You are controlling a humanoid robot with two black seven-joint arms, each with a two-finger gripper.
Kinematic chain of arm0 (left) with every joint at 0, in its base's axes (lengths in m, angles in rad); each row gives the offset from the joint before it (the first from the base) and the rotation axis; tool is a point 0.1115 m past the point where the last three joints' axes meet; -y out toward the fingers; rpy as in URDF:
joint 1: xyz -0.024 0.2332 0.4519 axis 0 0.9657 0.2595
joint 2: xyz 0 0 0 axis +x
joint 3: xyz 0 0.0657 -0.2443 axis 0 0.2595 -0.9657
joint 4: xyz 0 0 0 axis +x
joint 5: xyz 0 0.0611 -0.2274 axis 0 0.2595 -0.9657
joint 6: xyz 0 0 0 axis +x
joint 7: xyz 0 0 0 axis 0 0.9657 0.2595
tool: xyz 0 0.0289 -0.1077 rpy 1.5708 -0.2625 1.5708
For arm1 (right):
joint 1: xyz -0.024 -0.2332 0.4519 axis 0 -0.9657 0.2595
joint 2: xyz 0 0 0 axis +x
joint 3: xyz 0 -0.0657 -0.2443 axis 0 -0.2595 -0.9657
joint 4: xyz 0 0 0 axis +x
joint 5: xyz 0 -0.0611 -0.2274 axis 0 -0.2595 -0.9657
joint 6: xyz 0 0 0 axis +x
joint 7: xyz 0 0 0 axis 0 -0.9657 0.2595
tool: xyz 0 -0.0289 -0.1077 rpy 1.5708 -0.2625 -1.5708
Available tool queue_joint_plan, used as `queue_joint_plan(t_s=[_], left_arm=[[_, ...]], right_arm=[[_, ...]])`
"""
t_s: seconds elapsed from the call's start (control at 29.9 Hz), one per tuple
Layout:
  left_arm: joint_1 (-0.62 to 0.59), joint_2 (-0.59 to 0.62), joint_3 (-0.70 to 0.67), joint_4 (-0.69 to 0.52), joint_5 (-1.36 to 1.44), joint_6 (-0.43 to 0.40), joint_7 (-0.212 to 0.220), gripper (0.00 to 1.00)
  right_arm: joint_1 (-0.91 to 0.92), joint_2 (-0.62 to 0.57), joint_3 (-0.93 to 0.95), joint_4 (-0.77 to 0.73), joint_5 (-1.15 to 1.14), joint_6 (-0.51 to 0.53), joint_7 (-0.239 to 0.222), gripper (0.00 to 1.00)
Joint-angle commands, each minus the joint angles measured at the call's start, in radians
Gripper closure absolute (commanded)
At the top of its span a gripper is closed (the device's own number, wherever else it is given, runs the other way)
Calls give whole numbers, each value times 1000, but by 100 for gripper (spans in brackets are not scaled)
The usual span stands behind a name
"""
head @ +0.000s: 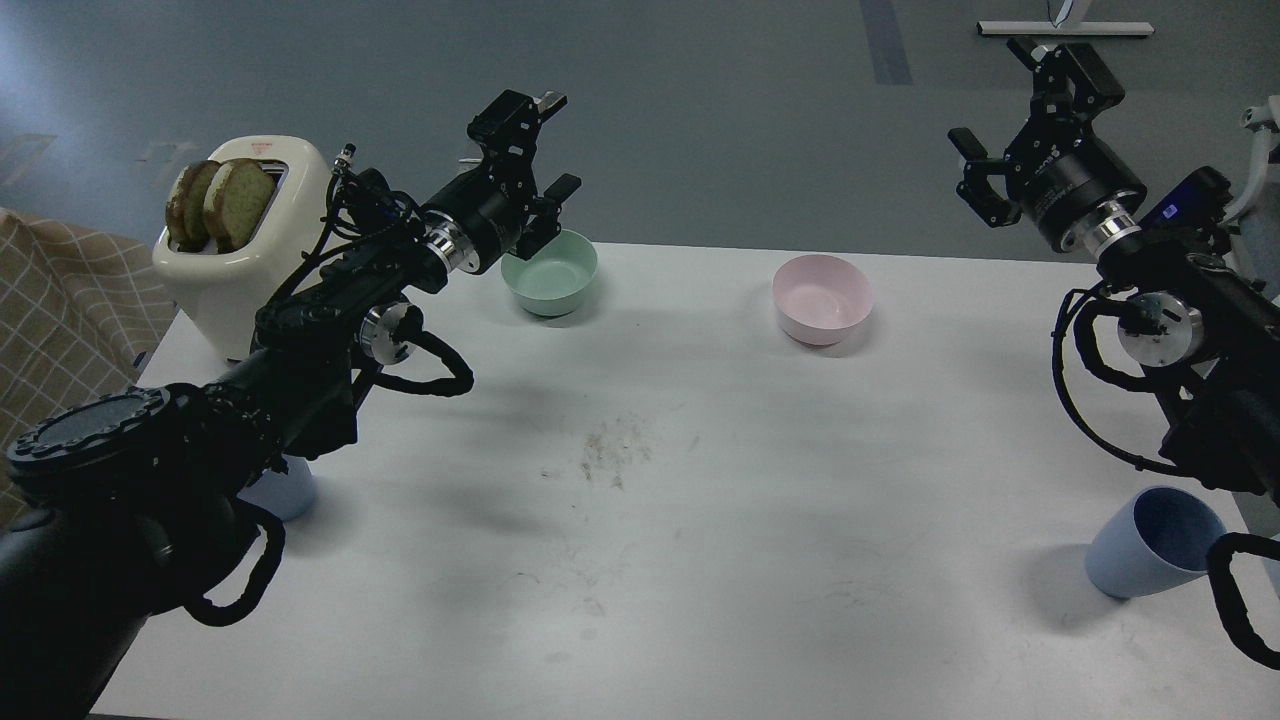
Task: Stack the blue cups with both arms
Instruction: 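Raise the left arm away from the toaster and swing it outward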
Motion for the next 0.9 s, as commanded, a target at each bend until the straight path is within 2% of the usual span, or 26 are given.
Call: queue_joint_plan(t_s=[0.0, 0.87], left_arm=[[3, 9, 1, 0, 0, -9, 0, 2], [-55, 10, -2, -1, -11, -4, 0, 2]], right_arm=[[-1, 2, 0, -1, 0, 0, 0, 0], [10, 2, 0, 0, 1, 0, 0, 0]])
